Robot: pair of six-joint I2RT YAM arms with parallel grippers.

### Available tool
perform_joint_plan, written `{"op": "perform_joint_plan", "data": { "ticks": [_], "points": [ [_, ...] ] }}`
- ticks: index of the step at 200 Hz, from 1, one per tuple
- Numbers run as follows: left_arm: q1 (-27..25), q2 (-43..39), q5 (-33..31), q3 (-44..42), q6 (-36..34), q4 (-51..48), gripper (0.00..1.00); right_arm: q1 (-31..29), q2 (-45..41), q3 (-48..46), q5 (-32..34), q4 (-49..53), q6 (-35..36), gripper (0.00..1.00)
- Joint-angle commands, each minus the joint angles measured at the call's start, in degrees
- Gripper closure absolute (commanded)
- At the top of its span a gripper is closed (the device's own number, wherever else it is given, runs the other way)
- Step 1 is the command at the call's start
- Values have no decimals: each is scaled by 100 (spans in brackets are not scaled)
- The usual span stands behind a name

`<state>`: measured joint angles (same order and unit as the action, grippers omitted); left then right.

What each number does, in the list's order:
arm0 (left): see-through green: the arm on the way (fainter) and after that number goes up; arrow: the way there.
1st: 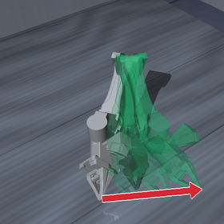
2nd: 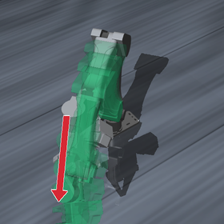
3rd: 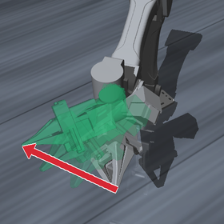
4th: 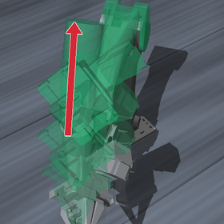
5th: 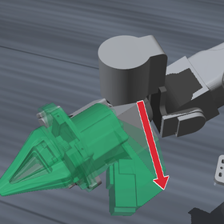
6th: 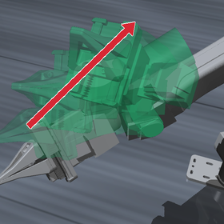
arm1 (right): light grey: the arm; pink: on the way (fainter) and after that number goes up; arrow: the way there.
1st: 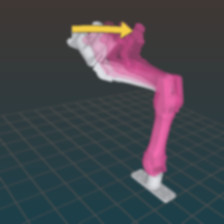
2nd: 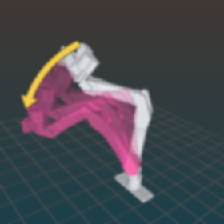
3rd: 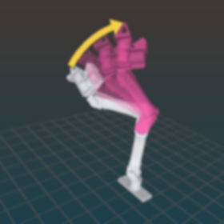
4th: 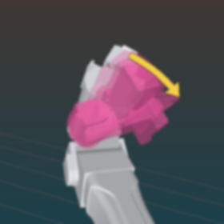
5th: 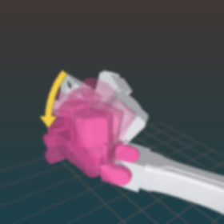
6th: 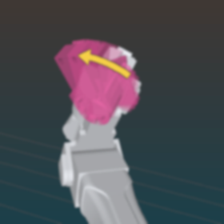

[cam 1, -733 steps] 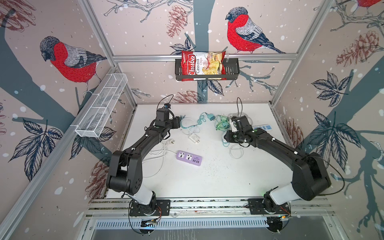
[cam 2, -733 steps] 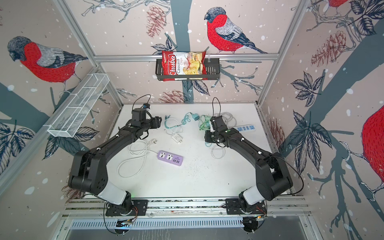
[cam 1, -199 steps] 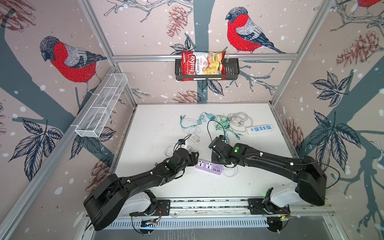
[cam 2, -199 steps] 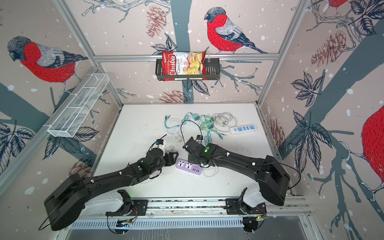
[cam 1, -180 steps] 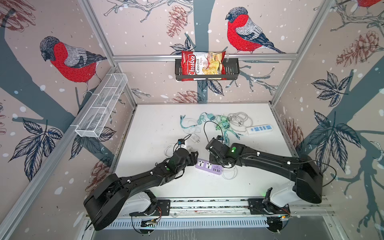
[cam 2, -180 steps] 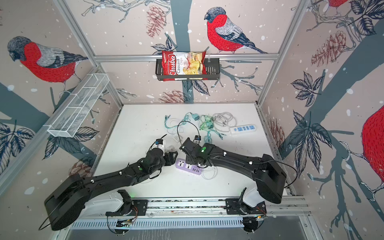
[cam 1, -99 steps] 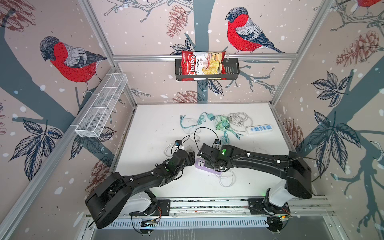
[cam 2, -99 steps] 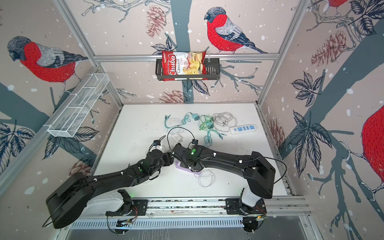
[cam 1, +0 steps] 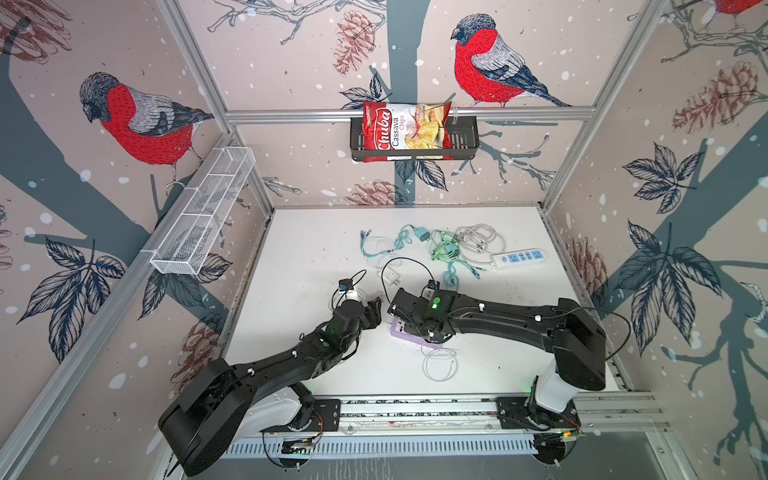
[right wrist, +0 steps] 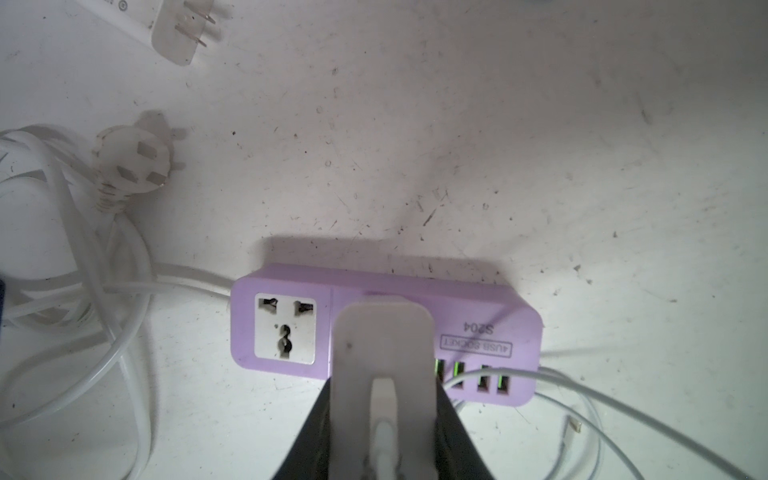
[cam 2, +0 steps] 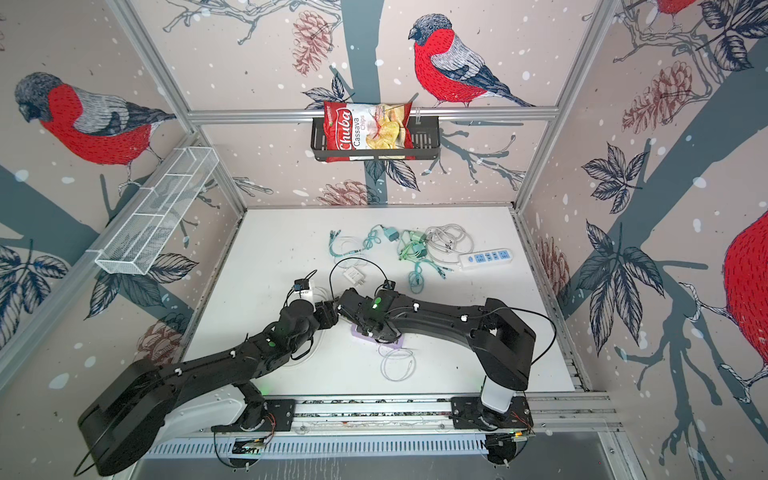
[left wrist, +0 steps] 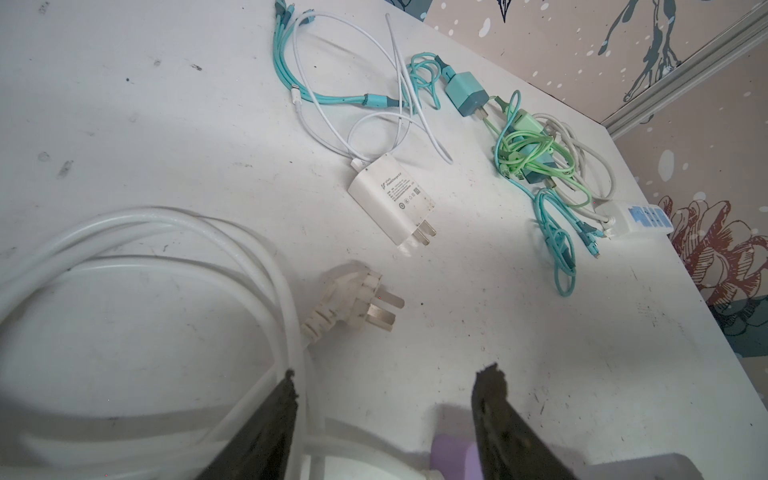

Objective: Insert the plug

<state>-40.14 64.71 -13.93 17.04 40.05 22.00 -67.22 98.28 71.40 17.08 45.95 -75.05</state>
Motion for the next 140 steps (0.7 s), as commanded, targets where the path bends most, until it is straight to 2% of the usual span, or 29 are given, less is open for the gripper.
{"op": "perform_joint_plan", "data": {
  "ticks": [1,42,103,140],
  "points": [
    [24,-58,-38,-21,-103,272,34,20,69,-26,20,-3,-14,81],
    [60,-243,-152,-19,-136,144,33,77,214,-360,-163,-314,12,85],
    [80,-408,-310,-24,-118,1,33,-10,731,-27,-101,-41,100,85],
    [85,-515,-355,-30,-127,-95,33,196,1031,94,-104,193,378,85]
  ]
}}
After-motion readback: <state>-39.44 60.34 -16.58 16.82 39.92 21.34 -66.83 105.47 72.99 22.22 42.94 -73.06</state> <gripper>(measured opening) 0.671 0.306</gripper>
